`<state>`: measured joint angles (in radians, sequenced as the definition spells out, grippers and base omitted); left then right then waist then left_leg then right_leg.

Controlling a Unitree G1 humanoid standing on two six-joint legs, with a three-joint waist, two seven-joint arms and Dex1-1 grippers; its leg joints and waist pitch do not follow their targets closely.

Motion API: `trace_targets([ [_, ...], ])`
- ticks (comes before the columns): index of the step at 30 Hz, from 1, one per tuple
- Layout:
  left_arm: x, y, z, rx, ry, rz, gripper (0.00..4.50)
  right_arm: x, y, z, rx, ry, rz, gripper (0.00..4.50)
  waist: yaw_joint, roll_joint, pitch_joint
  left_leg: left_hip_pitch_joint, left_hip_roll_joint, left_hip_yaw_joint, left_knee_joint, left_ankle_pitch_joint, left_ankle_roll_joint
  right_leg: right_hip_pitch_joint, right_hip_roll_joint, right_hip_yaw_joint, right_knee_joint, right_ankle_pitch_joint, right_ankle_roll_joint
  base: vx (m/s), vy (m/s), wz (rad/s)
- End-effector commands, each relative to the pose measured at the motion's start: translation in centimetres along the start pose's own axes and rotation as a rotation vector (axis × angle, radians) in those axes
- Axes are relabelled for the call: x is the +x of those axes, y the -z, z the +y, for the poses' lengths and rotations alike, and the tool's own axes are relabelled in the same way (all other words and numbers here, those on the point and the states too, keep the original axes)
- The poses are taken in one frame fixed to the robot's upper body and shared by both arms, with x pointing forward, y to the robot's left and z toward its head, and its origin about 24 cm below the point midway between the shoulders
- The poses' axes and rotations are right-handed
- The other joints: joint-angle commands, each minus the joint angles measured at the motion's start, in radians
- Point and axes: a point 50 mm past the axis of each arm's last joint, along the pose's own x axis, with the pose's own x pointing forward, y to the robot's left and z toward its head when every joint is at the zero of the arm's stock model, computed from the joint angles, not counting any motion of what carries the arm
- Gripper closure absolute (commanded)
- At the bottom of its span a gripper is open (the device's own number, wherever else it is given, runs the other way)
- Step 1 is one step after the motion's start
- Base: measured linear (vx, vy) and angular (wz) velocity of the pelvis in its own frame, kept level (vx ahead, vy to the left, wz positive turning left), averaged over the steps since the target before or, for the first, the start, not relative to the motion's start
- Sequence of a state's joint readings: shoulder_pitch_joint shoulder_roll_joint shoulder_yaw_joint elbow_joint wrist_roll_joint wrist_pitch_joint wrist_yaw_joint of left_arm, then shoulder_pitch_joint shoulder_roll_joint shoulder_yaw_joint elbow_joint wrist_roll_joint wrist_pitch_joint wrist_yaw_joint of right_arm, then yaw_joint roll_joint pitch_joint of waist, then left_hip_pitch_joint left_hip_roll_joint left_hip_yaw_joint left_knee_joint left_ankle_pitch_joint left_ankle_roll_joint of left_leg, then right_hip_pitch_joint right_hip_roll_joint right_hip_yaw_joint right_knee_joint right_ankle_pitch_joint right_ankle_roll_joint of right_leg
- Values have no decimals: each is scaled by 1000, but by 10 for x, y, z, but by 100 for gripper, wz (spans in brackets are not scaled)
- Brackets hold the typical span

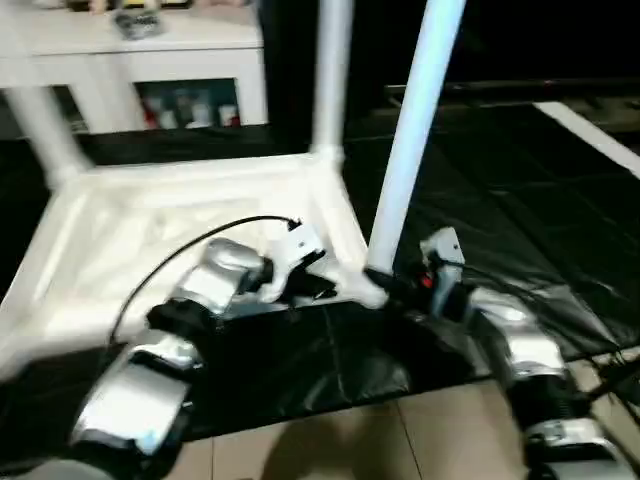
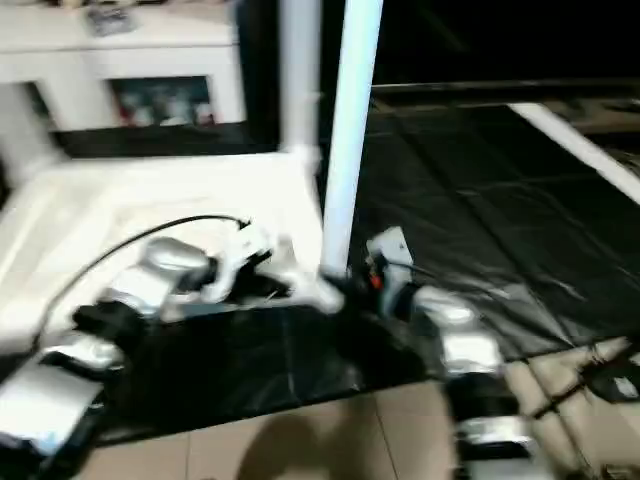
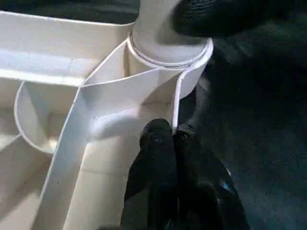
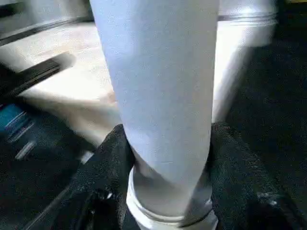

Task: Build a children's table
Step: Rotate leg to tighten

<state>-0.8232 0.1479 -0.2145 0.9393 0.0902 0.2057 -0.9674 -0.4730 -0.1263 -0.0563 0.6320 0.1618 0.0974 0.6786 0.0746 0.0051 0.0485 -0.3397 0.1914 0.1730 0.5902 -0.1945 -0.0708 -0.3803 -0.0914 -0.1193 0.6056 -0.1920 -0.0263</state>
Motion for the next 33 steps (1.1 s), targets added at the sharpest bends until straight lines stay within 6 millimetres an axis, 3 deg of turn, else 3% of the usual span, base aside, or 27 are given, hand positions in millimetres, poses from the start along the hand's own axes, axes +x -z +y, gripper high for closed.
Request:
trace_targets([
  [1, 26, -23, -12, -63, -86, -106, 450, 35, 26, 38, 75, 36, 148, 252, 0, 0, -51, 0, 38, -22, -80, -290, 13, 36, -79, 57, -115, -470, -125, 0, 0, 0],
  [2, 29, -26, -12, -71, -110, -118, 450, 40, 26, 40, 80, 73, 160, 252, -2, 0, -51, -2, 37, -22, -79, -282, 13, 34, -79, 57, -112, -462, -131, 0, 0, 0],
  [4, 34, -36, -13, -86, -182, -161, 450, 53, 19, 44, 33, 130, 167, 252, -21, 3, -49, -2, 34, -24, -78, -307, 0, 31, -75, 52, -113, -487, -127, 0, 0, 0],
  [5, 36, -39, -13, -84, -200, -169, 450, 57, 13, 46, 4, 158, 150, 252, -20, 4, -50, -2, 34, -25, -78, -307, 0, 33, -76, 51, -115, -487, -124, 0, 0, 0],
  [6, 36, -40, -13, -83, -201, -169, 450, 58, 12, 46, 17, 168, 143, 252, -17, 4, -52, 2, 35, -22, -78, -295, 10, 31, -77, 57, -116, -454, -128, 0, 0, 0],
  [9, 37, -43, -14, -74, -200, -177, 450, 64, 5, 47, 87, 200, 105, 252, -14, 2, -62, -11, 41, -20, -80, -202, 42, 43, -74, 62, -91, -256, -178, 0, 0, 0],
  [11, 36, -42, -13, -75, -201, -166, 450, 64, 4, 49, 70, 212, 101, 252, -11, 1, -65, -10, 40, -14, -72, -149, 62, 42, -74, 65, -81, -156, -208, 0, 0, 0],
  [13, 34, -39, -11, -67, -197, -150, 450, 62, 5, 47, 87, 226, 93, 187, -6, 2, -67, -14, 39, -13, -70, -107, 85, 49, -76, 65, -75, -102, -228, 29, -9, 3],
  [17, 31, -32, -9, -59, -191, -128, 450, 61, 5, 42, 87, 248, 85, 175, -8, 5, -62, -13, 41, -13, -74, -132, 82, 49, -77, 64, -80, -139, -232, 0, 0, 0],
  [19, 24, -23, -4, -24, -182, -90, 450, 56, 1, 35, 34, 220, 48, 140, -9, 4, -60, -13, 41, -13, -77, -167, 69, 48, -78, 64, -86, -197, -216, 0, 0, 0],
  [22, 20, -19, 0, -23, -186, -80, 450, 51, -1, 30, 14, 197, 29, 127, -11, 2, -63, -14, 43, -14, -76, -144, 72, 50, -77, 65, -79, -149, -223, 0, 0, 0],
  [23, 14, -15, 2, -13, -168, -70, 450, 43, -4, 23, -14, 158, 3, 102, -12, -3, -63, -14, 43, -13, -75, -136, 76, 49, -76, 66, -77, -135, -228, 0, 0, 0],
  [26, 4, -8, 6, 18, -115, -51, 450, 23, -10, 8, -62, 67, -32, 87, -2, -3, -67, -16, 42, -11, -68, -95, 117, 54, -78, 67, -68, -62, -240, 0, 0, 0],
  [27, 2, -5, 6, 17, -96, -42, 450, 16, -13, 3, -77, 38, -40, 75, -2, -8, -70, -20, 42, -12, -66, -75, 131, 58, -77, 66, -63, -17, -251, 0, 0, 0],
  [29, -3, -1, 6, 40, -40, -31, 450, 3, -18, -7, -112, -33, -48, 52, -1, -7, -72, -23, 40, -11, -59, -53, 164, 55, -76, 64, -55, 36, -272, 0, 0, 0],
  [33, -11, 7, 3, 83, 67, 4, 450, -17, -28, -17, -173, -165, -33, 29, 10, -5, -65, -22, 47, -9, -60, -98, 156, 49, -76, 62, -66, -67, -261, 0, 0, 0],
])
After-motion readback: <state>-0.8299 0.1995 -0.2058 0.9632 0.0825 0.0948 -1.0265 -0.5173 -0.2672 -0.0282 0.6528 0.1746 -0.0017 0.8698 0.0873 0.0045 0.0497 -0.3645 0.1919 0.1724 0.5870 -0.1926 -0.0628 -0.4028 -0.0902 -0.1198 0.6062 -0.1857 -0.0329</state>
